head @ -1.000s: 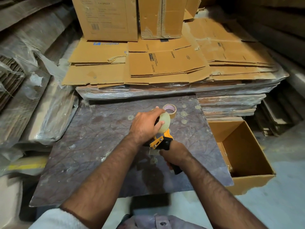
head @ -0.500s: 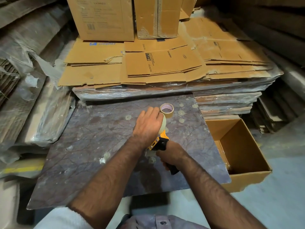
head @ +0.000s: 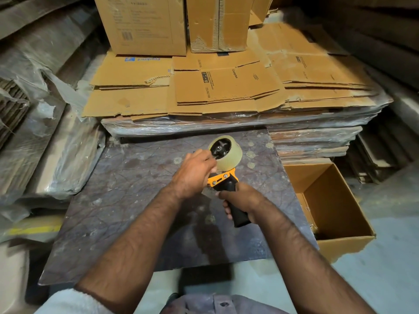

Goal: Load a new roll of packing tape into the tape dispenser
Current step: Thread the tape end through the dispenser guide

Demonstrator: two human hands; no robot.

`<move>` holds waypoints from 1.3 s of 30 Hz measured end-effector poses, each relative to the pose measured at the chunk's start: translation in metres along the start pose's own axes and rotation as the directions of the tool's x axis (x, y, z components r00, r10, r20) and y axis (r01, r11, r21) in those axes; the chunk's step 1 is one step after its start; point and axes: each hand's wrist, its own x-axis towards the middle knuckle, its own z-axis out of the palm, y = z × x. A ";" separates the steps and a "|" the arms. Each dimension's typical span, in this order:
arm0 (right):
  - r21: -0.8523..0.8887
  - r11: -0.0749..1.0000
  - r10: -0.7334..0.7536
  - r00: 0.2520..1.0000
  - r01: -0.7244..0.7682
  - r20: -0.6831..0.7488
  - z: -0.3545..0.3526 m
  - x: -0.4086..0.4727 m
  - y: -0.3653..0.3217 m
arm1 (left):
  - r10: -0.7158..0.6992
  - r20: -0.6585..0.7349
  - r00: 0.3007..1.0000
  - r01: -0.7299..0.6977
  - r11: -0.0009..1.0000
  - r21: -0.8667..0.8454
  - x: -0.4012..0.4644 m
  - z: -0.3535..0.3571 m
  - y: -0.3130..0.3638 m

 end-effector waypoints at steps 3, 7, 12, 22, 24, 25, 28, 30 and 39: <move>0.054 0.998 0.011 0.999 -0.013 0.043 -0.004 -0.004 -0.002 | -0.025 -0.023 0.999 0.026 1.000 0.008 -0.001 -0.007 -0.006; 0.139 0.990 0.013 0.995 -0.026 0.096 -0.005 -0.006 -0.004 | -0.007 0.000 1.000 0.007 1.000 0.000 -0.002 -0.011 -0.009; 0.194 0.979 0.032 0.993 -0.053 0.111 -0.011 -0.004 0.000 | 0.024 -0.043 0.999 -0.023 1.000 0.013 -0.005 -0.013 -0.013; 0.308 0.948 0.064 0.995 -0.084 0.073 -0.031 -0.006 -0.003 | 0.073 -0.031 0.997 -0.074 0.997 -0.032 -0.026 -0.006 -0.018; 0.338 0.938 0.062 0.995 -0.083 0.073 -0.034 -0.007 -0.003 | 0.084 -0.013 0.996 -0.085 0.995 -0.051 -0.031 -0.008 -0.022; 0.341 0.936 0.061 0.995 -0.083 0.076 -0.036 -0.008 -0.003 | 0.088 -0.019 0.996 -0.089 0.995 -0.055 -0.032 -0.009 -0.023; 0.341 0.936 0.053 0.993 -0.087 0.105 -0.036 -0.008 0.000 | 0.011 -0.077 0.997 -0.019 0.994 -0.109 -0.032 -0.011 -0.023; 0.361 0.927 0.056 0.991 -0.097 0.123 -0.033 -0.009 0.000 | -0.098 -0.116 0.988 0.075 0.980 -0.184 -0.030 -0.013 -0.020; 0.423 0.895 0.067 0.979 -0.144 0.191 -0.038 -0.012 -0.004 | -0.324 -0.200 0.924 0.171 0.822 -0.543 -0.025 -0.016 0.000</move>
